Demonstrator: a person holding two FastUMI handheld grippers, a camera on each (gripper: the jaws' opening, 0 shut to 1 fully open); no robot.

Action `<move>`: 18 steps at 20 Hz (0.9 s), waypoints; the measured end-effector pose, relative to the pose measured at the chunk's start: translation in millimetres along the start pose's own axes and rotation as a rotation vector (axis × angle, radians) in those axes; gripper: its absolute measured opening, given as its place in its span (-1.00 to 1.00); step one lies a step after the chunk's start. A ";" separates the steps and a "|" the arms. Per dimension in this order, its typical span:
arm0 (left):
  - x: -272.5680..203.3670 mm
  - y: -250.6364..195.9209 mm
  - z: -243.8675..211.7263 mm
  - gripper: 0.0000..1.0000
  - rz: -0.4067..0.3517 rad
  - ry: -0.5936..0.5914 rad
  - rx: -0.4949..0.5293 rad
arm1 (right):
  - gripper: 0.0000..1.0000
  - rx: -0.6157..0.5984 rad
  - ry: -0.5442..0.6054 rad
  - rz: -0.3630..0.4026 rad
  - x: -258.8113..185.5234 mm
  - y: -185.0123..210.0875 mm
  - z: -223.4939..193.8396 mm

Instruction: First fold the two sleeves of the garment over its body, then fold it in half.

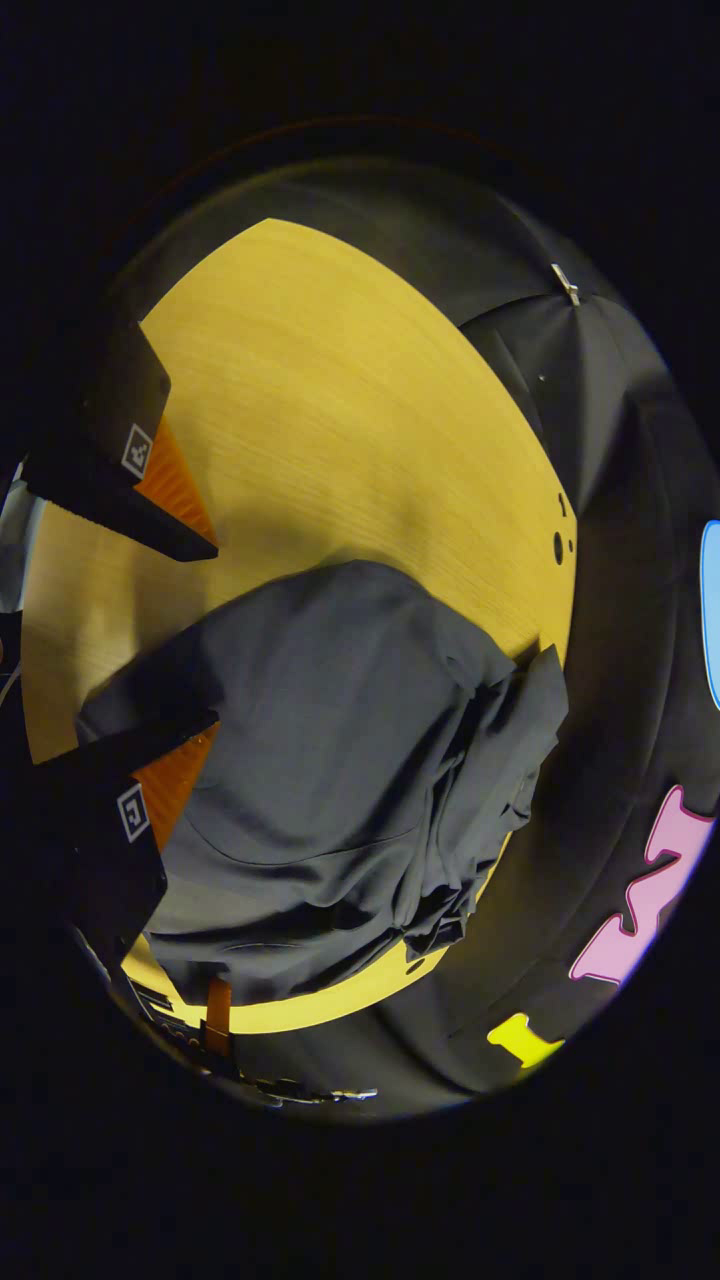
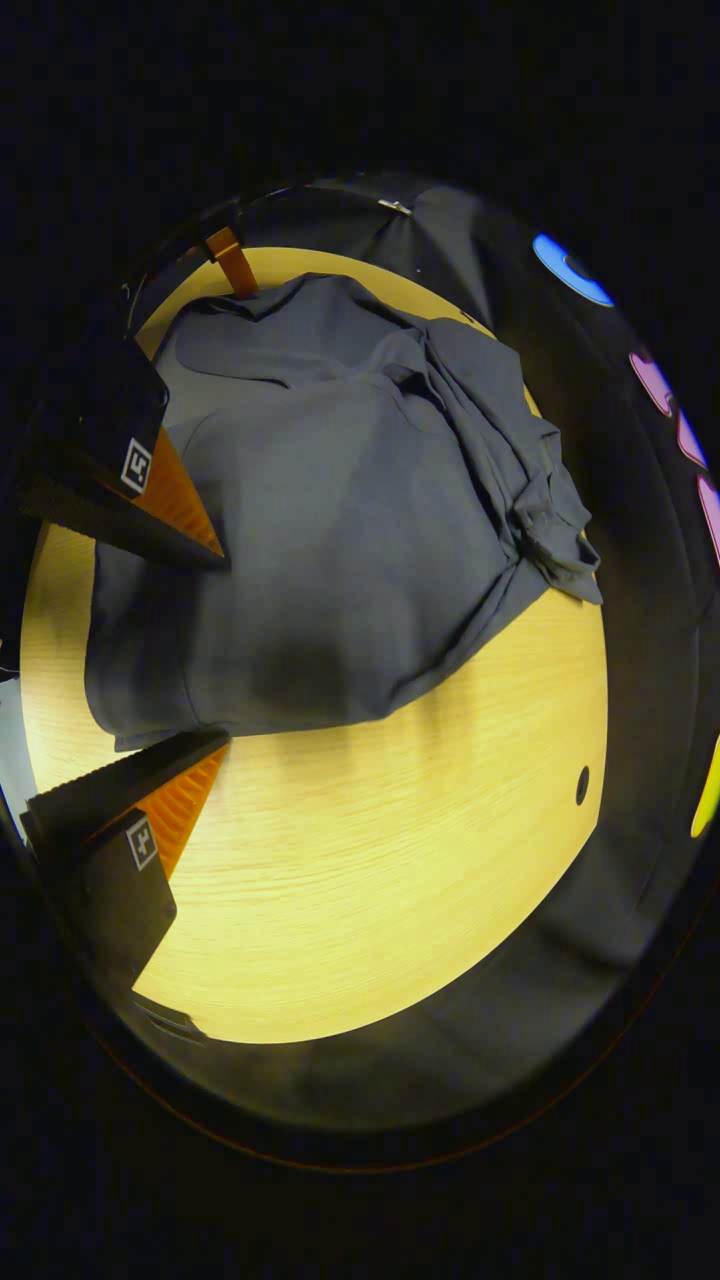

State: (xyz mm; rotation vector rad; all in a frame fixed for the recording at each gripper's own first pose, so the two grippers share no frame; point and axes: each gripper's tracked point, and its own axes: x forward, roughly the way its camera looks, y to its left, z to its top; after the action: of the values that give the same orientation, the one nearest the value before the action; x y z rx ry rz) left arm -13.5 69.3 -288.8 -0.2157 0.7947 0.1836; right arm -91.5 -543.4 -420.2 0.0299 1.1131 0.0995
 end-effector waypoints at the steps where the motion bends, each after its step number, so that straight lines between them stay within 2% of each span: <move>1: 1.1 -1.6 0.7 0.89 0.004 -0.009 0.011 | 0.99 -0.005 0.006 0.011 0.5 8.4 -0.8; 5: -2.4 -6.0 -0.5 0.90 -0.017 -0.004 0.039 | 0.97 -0.033 0.013 0.042 1.2 43.0 -6.7; 7: -0.7 -17.9 -4.5 0.91 -0.027 0.004 0.074 | 0.97 -0.090 0.014 0.009 4.0 48.6 -7.8; 9: 9.2 -31.7 -6.5 0.91 0.004 0.006 0.132 | 0.97 -0.159 0.021 -0.042 6.4 47.9 -10.8; 11: 12.2 -35.3 -10.7 0.91 0.044 0.010 0.215 | 0.93 -0.173 0.021 -0.042 6.0 54.8 -11.0; 12: 13.2 -40.1 -11.5 0.92 0.038 0.004 0.239 | 0.87 -0.170 0.019 -0.042 7.0 60.2 -11.6; 14: 11.8 -48.4 -11.4 0.90 0.034 -0.005 0.255 | 0.57 -0.171 0.019 -0.039 10.6 68.7 -8.6; 15: 12.5 -48.9 -9.8 0.71 0.027 -0.001 0.249 | 0.40 -0.183 0.020 -0.031 11.0 72.3 -7.6; 16: 13.2 -50.1 -7.8 0.67 0.020 -0.002 0.244 | 0.42 -0.199 0.021 -0.019 10.5 76.2 -9.0; 17: 13.8 -50.5 -9.1 0.60 0.014 0.004 0.247 | 0.15 -0.212 0.020 -0.009 11.5 79.2 -8.5; 18: 14.7 -54.3 -8.8 0.55 0.001 0.002 0.260 | -0.02 -0.214 0.017 -0.001 11.9 82.1 -8.7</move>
State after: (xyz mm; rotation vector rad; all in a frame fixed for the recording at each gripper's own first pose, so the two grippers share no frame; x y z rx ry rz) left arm 3.7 16.0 -298.7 0.0303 0.8120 0.0800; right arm -99.4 -460.7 -428.7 -0.1627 1.1145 0.2180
